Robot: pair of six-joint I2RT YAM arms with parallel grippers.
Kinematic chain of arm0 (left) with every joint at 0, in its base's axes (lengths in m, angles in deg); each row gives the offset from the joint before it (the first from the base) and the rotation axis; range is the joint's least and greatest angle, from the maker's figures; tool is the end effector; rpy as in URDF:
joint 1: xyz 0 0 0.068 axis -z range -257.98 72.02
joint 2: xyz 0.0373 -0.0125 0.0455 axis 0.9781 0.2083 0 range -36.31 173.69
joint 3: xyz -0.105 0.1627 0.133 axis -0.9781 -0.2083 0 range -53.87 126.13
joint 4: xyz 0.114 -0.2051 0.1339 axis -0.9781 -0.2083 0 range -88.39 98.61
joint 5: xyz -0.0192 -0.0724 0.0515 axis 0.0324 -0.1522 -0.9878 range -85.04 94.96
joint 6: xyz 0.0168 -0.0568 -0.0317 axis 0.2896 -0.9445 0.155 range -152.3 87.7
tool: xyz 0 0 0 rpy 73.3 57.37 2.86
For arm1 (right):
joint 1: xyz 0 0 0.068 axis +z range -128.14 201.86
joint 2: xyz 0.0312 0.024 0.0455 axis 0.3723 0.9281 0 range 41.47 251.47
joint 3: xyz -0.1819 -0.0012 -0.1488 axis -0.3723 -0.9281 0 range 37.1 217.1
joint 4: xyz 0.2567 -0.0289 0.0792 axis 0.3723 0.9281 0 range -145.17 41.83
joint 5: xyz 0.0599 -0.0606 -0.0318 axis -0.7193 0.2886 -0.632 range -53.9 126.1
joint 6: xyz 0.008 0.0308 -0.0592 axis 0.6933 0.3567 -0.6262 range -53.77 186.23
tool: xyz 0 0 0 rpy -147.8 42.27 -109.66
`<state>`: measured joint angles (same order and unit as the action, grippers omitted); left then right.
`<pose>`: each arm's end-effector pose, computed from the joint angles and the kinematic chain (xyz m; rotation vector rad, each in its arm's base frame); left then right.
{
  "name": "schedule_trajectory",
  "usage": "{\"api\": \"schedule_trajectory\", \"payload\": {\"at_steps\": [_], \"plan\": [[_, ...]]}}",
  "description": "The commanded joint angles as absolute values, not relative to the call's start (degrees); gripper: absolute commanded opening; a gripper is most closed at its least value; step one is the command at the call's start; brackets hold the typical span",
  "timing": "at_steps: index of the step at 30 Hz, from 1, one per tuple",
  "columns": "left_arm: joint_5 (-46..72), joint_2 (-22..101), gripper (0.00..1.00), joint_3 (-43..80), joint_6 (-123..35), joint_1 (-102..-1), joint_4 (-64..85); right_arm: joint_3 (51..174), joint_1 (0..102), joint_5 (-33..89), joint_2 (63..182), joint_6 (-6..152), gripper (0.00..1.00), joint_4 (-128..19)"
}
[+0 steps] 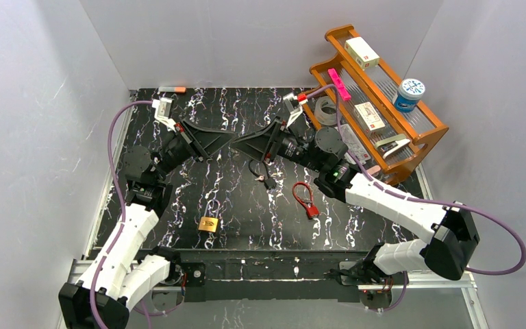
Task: Unlock with the key
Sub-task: Pick up the key from the center of the board.
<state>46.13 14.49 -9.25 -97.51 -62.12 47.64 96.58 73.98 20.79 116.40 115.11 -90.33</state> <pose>0.2148 -0.0977 0.3818 0.2249 1.2869 -1.5905 0.1984 0.2778 0.3629 -0.3082 1.3986 1.6621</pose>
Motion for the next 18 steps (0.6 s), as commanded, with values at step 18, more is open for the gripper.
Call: {"api": "schedule_trajectory", "payload": {"at_steps": [18], "plan": [[45.69, 13.42, 0.00, -8.87, -97.33, -62.02, 50.01, 96.34, 73.70, 18.05, 113.62, 115.01, 0.31, -93.73]]}}
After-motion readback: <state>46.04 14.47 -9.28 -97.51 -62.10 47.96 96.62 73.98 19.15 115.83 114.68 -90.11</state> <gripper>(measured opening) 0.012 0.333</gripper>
